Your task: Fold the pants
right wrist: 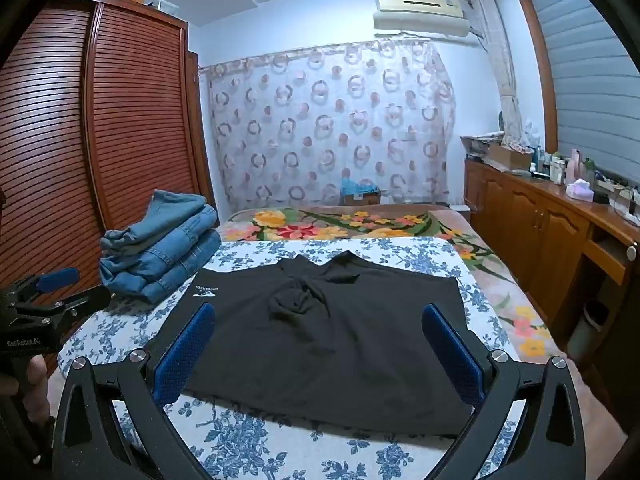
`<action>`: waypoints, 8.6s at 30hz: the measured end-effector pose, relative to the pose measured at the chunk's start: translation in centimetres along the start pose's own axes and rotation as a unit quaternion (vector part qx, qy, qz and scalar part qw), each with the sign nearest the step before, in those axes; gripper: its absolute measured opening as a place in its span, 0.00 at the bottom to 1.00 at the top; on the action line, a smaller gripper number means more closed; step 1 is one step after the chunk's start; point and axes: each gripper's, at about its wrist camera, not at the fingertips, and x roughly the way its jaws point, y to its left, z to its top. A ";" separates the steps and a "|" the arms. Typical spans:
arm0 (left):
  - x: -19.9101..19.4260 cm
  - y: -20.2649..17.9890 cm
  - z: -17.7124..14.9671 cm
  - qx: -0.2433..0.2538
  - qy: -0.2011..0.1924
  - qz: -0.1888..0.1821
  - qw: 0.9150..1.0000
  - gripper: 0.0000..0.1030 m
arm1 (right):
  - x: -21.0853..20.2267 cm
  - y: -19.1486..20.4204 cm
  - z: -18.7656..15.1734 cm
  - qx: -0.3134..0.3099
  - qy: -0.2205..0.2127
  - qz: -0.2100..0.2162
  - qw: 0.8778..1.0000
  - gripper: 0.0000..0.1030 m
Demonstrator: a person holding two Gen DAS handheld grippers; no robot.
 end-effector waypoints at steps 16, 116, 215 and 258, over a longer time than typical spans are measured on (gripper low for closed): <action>0.0 0.0 0.0 0.005 0.001 0.004 1.000 1.00 | 0.2 -0.1 0.1 -0.002 0.003 0.003 1.000 1.00; 4.6 -1.6 -1.9 0.030 0.090 -0.024 0.995 1.00 | 1.2 -1.3 -0.4 0.003 0.034 -0.028 0.999 1.00; 14.7 -3.0 -4.2 0.074 0.207 -0.065 0.973 1.00 | 5.2 3.7 3.3 -0.087 0.224 0.074 0.968 0.39; 8.1 2.9 -4.9 0.031 0.164 -0.089 0.982 0.04 | 4.9 5.0 2.7 -0.086 0.221 0.044 0.970 0.57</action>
